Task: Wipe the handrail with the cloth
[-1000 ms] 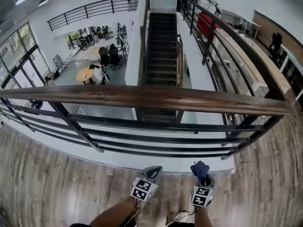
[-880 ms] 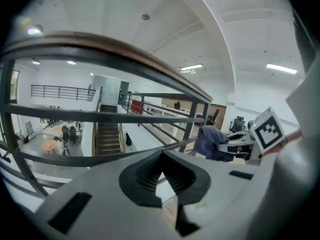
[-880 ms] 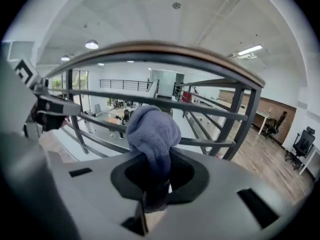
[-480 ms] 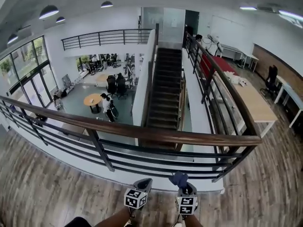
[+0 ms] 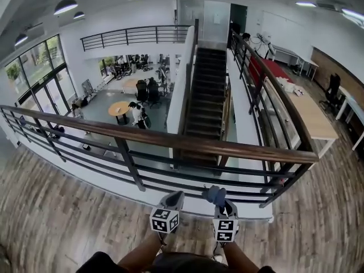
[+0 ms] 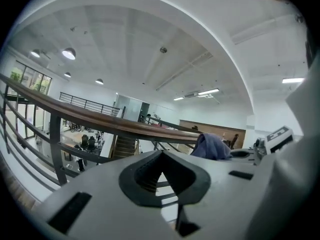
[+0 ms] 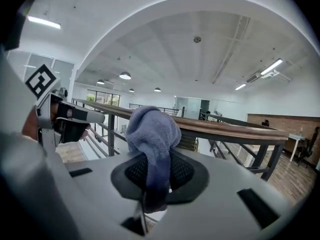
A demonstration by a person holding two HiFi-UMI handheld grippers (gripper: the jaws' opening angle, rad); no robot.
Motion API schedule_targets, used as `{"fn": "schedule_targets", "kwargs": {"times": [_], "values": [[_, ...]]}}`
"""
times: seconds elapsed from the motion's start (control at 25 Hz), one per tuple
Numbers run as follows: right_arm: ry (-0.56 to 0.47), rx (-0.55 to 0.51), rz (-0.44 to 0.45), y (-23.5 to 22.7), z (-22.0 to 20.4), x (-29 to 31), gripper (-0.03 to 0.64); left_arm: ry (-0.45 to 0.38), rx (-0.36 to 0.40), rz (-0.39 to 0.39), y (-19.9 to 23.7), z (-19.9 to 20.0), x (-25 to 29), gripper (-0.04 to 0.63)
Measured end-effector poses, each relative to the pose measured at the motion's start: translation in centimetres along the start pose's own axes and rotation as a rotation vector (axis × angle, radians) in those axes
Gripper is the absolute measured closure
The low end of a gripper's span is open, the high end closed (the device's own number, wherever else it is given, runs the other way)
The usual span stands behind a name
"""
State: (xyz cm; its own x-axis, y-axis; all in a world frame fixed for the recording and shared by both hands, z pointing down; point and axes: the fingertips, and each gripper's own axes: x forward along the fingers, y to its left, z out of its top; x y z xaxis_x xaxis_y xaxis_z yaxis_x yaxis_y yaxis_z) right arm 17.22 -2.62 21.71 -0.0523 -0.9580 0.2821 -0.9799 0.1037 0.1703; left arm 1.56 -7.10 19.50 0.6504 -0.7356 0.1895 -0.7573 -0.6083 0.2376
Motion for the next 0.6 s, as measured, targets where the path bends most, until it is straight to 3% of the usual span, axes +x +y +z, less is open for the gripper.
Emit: {"fn": "schedule_targets", "kwargs": {"times": [0.28, 0.6], "values": [[-0.027, 0.016, -0.035, -1.0, 0.1, -1.2, 0.563, -0.063, -0.017, 0.037, 0.1, 1.2, -1.0, 0.592], [-0.065, 0.008, -0.084, -1.8, 1.1, -1.9, 0.572, -0.054, -0.002, -0.004, -1.1, 0.9, -0.2, 0.592]]}}
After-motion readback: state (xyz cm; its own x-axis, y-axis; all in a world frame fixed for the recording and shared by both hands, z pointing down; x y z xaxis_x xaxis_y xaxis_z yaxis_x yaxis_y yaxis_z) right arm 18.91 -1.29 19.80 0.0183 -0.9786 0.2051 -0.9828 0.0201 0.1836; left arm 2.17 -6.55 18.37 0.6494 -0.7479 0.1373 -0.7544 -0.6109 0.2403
